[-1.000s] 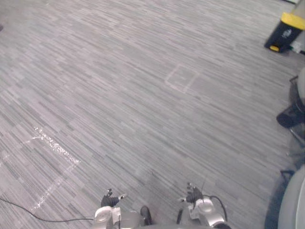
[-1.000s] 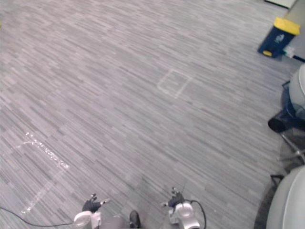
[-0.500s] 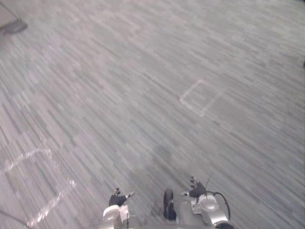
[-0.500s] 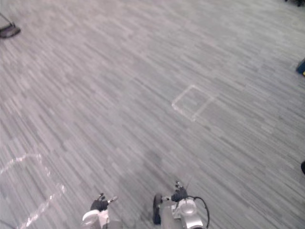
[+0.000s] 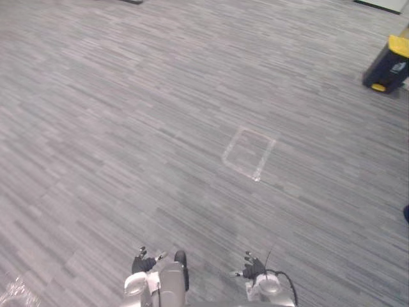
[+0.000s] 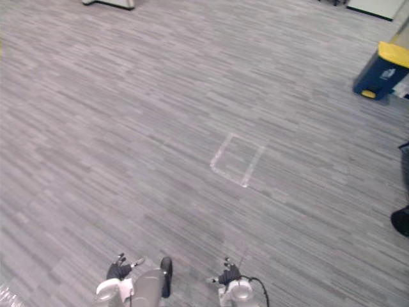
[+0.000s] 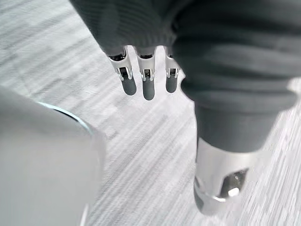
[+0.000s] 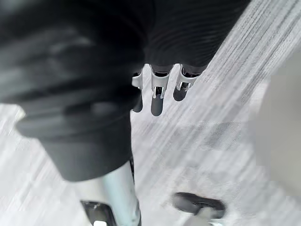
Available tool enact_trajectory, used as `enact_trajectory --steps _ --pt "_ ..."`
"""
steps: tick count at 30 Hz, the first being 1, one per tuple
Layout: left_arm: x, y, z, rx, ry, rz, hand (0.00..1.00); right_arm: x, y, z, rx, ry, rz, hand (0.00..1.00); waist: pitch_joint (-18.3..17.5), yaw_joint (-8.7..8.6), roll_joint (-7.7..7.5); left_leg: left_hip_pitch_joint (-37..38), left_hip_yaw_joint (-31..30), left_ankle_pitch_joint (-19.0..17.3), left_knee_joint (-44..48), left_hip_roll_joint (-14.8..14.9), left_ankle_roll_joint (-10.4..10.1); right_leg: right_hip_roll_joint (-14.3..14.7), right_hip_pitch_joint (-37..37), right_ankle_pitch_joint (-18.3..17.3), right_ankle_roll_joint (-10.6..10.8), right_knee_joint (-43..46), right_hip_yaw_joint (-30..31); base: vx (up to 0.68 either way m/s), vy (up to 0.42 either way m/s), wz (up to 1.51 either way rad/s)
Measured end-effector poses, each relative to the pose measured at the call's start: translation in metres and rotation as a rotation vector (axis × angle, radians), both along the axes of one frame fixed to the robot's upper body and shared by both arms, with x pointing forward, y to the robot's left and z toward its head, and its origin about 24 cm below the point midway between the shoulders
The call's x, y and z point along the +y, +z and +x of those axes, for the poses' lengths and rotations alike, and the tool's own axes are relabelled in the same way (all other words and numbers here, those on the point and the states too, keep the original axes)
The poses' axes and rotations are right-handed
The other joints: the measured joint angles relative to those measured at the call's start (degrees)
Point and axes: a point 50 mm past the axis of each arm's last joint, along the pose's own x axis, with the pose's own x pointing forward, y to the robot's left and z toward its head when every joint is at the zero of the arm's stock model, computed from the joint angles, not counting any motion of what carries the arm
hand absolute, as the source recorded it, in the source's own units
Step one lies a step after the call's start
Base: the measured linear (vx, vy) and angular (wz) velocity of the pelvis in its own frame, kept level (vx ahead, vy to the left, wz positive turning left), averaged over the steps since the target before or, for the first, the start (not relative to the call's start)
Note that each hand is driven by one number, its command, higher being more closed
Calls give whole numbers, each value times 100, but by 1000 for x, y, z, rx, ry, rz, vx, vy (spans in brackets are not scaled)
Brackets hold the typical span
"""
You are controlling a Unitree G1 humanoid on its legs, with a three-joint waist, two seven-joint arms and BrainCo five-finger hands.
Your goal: Organize the slippers on the shoe rack
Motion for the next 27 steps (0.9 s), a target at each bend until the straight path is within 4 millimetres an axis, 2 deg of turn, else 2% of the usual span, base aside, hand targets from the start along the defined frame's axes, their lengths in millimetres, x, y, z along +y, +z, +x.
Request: enact_trajectory --steps 1,2,3,4,5,6,7,8,9,10,11,12,13,15,16,17,18,19,20,21,23,24,26,27 --pt "0 -2 -3 14 1 -3 0 0 1 3 -9 2 -1 0 15 -40 12 257 70 -89 -80 -37 44 -94 -199 -28 -95 515 -198 478 255 -84" --pt "-4 -5 -7 41 -6 -13 0 -1 3 8 -25 10 -2 0 31 -154 98 755 142 -216 -306 -68 94 -199 -526 -200 -346 1135 -684 376 202 -41" --pt "-5 -6 -8 49 -13 -15 0 -2 4 9 -29 14 -3 0 31 -204 154 898 166 -234 -396 -66 102 -201 -642 -261 -375 1222 -831 543 235 -24" --pt "-9 -8 -9 61 -37 -19 0 -1 6 16 -47 27 -4 0 50 -298 226 1338 242 -235 -757 -26 108 -156 -938 -516 -476 1070 -1428 448 159 -16" --pt "-10 -8 -9 65 -44 -22 0 0 7 19 -52 34 -2 0 62 -311 244 1621 345 -235 -992 29 106 -31 -1235 -640 -541 611 -1857 452 135 -15" --pt "-11 -8 -9 67 -48 -21 0 0 7 20 -54 35 -1 0 66 -312 250 1686 363 -235 -1050 51 106 30 -1330 -658 -543 400 -1959 453 69 -13" --pt "-10 -8 -9 70 -59 -19 0 0 9 24 -68 38 -1 0 76 -327 241 1845 395 -235 -1220 102 106 250 -1595 -584 -523 -585 -2209 553 40 2" --pt "-10 -8 -6 66 -64 -17 0 0 11 28 -76 42 -4 0 102 -362 218 2042 398 -235 -1425 102 106 416 -1732 -250 -570 -1526 -2362 463 19 7" --pt "-10 -8 -6 67 -66 -17 0 0 11 29 -77 43 -5 0 113 -371 215 2100 394 -235 -1477 99 105 451 -1741 -124 -587 -1773 -2386 517 -47 20" --pt "-10 -8 -6 74 -85 -11 0 -1 11 29 -74 44 -8 0 130 -409 177 2333 327 -272 -1619 22 43 625 -1691 611 -608 -3026 -2478 552 -60 26" --pt "-9 -8 -5 74 -101 -4 0 -4 10 27 -66 44 -14 0 164 -449 101 2550 196 -342 -1683 -103 -76 671 -1589 1660 -1084 -3416 -2375 552 -60 24" --pt "-11 -8 -5 76 -103 -6 0 -7 11 30 -74 47 -24 0 186 -454 156 2619 147 -364 -1683 -47 -111 727 -1576 1663 -1197 -3351 -2362 553 -69 -14" --pt "-23 -10 -3 75 -119 -35 0 -13 13 37 -83 49 -44 0 231 -421 479 2680 47 -306 -1600 175 -271 881 -1597 1384 -1227 -3078 -2386 528 -110 -30" --pt "-37 -9 5 53 -134 -71 0 -19 16 41 -98 27 -49 0 303 -469 620 2654 -88 -109 -1182 278 -570 939 -1583 914 -1221 -2678 -2391 559 -155 -27" --pt "-37 -8 5 51 -135 -73 0 -19 15 41 -97 23 -49 0 297 -493 631 2601 -126 -74 -1001 310 -623 992 -1533 817 -1220 -2650 -2398 484 -171 -12" --pt "-40 -8 7 39 -135 -85 0 -20 16 40 -100 18 -48 0 300 -553 634 2298 -256 46 63 449 -673 1059 -1281 575 -1195 -2631 -2395 487 -141 -15" --pt "-42 -6 10 24 -114 -97 0 -18 15 36 -99 16 -42 0 320 -571 670 1819 -302 526 1470 665 -812 1179 -918 419 -1210 -2746 -2320 587 -137 -22" --pt "-42 -6 10 18 -102 -100 0 -18 15 35 -98 18 -42 0 325 -572 685 1647 -317 841 1931 741 -864 1219 -779 391 -1217 -2823 -2267 475 3 -58" --pt "-40 -4 11 0 -68 -104 0 -16 15 31 -96 21 -40 0 346 -501 698 1056 -226 1024 3376 1058 -878 1376 -363 174 -1326 -3031 -2003 463 48 -78" --pt "-35 -2 13 -16 -53 -96 0 -13 14 28 -91 13 -29 0 364 -462 715 620 -77 582 4159 1237 -634 1413 -11 5 -1340 -3087 -1821 452 47 -84" --pt "-31 2 16 -39 -53 -81 0 -10 11 23 -76 8 -19 0 370 -380 555 78 149 155 4192 1257 -432 1383 444 -130 -1298 -3306 -1459 418 18 -89" --pt "-29 4 18 -56 -46 -76 0 -11 9 19 -57 4 -19 0 347 -294 544 -242 203 -123 3793 1220 -325 1348 696 -131 -1232 -3441 -1212 410 55 -108" --pt "-28 5 19 -68 -31 -75 0 -11 8 18 -45 0 -19 0 342 -242 532 -515 158 -311 3117 1080 -284 1260 883 -197 -1121 -3501 -904 431 143 -101" --pt "-27 6 19 -72 -27 -74 0 -11 7 17 -38 -12 -18 0 347 -226 502 -742 -81 -360 2105 797 -293 1088 1112 -257 -1014 -3612 -620 627 279 -121"
